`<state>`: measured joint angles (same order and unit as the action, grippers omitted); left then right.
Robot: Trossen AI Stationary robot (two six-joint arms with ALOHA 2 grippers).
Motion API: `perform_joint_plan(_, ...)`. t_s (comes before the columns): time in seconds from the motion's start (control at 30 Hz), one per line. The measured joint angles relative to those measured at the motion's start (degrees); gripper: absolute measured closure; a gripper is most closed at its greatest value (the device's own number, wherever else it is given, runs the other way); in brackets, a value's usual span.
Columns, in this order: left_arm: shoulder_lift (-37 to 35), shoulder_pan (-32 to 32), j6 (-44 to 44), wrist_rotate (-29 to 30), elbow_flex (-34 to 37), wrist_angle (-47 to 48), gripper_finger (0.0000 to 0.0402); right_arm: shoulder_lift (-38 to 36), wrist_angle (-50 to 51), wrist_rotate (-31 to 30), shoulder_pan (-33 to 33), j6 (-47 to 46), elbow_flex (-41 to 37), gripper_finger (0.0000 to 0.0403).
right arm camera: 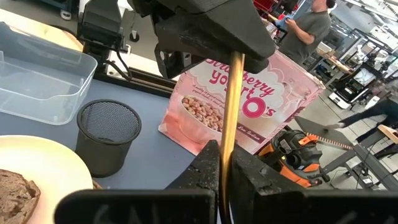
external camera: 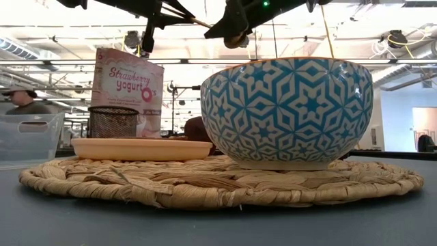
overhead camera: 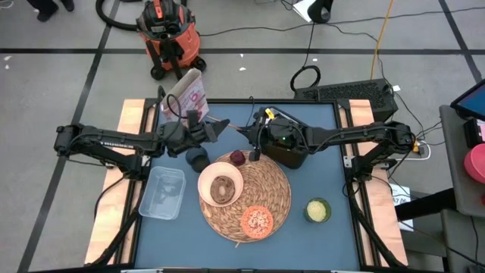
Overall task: Arrange a breakfast setting
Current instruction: Put the gold spoon on the placemat beside the orange bowl
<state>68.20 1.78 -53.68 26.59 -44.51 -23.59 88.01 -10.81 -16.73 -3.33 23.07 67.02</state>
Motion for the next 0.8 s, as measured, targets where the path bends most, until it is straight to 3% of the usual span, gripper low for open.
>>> perform_joint_plan(0.2,0.0,0.0,4.0,-1.1,0.0,-0.1,0.0355,0.0,0.0,0.1,0.0,0.2,0.0,0.0396)
perform_joint_plan(0.53,-0.5,0.1,13.9,-9.1,0.0,3.1,0.0265,0.0,0.7,0.7,0.1,2.1,0.0,0.0397)
perform_joint_plan(0.8,-6.4,0.3,23.1,-10.3,0.0,11.9,0.0257,0.0,5.6,0.7,0.1,2.2,0.1,0.0397)
